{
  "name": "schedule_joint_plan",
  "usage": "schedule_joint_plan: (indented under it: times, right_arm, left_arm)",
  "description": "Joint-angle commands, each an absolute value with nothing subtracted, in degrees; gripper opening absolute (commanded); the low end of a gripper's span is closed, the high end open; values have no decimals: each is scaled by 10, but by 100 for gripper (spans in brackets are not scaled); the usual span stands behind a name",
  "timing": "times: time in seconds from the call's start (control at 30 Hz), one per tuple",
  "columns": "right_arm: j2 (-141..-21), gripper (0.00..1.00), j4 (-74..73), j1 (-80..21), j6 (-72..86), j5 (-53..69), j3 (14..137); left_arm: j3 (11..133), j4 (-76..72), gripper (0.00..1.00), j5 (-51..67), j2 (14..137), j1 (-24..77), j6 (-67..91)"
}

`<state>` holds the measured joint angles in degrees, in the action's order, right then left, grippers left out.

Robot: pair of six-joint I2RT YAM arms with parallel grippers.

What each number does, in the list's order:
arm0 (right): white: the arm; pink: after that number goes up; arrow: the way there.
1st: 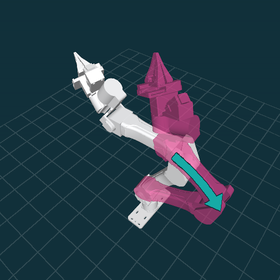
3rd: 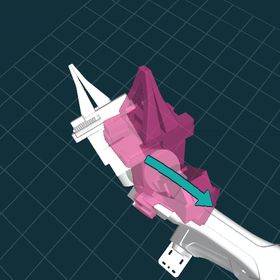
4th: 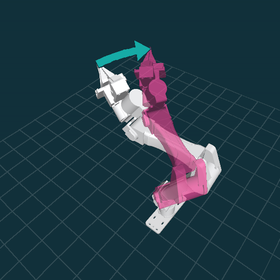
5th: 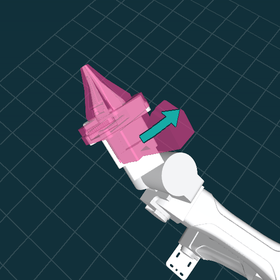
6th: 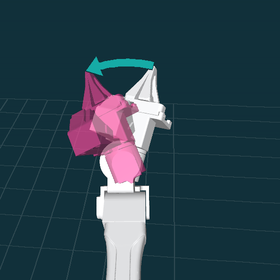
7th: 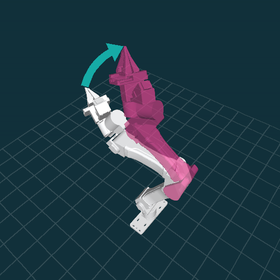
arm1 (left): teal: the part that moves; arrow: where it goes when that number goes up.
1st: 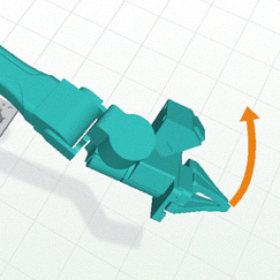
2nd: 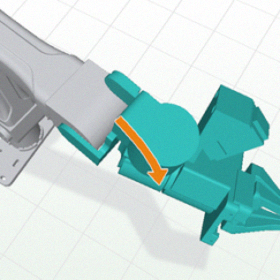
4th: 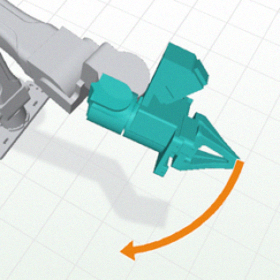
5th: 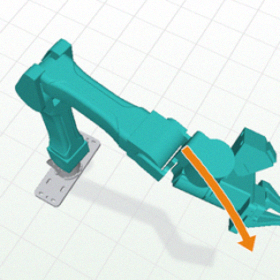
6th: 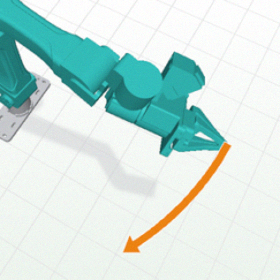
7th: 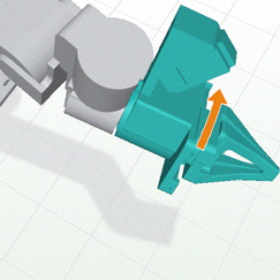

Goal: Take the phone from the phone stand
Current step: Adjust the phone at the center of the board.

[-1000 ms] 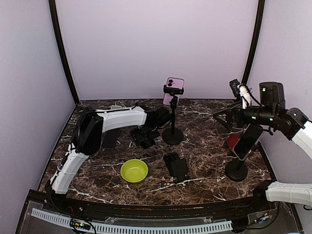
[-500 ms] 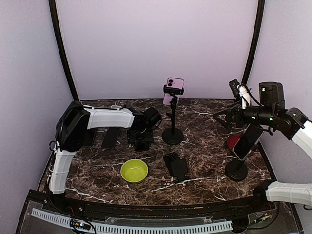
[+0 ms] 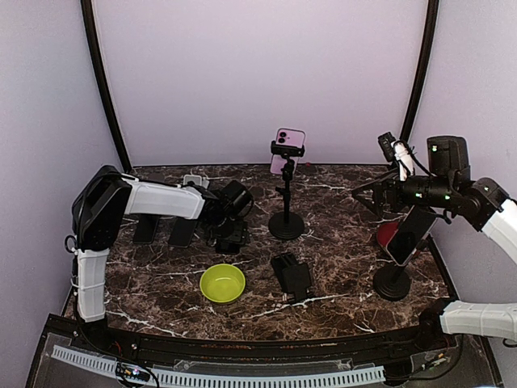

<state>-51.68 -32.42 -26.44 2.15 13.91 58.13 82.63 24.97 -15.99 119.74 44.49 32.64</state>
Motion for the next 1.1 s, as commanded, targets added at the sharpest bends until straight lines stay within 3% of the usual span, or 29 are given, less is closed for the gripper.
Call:
schedule_joint_plan:
  times: [0.0, 0.57, 1.07]
  right_arm:
    - [-517, 99, -314, -261, 22, 145, 596]
    - [-521, 99, -318, -261, 24, 145, 602]
    - [-519, 99, -317, -261, 24, 143, 598]
  left_arm:
    - [795, 284, 72, -143, 1202, 440, 279]
    - [803, 268, 79, -151, 1216, 417, 285]
    - [851, 276, 77, -136, 1241, 398, 325]
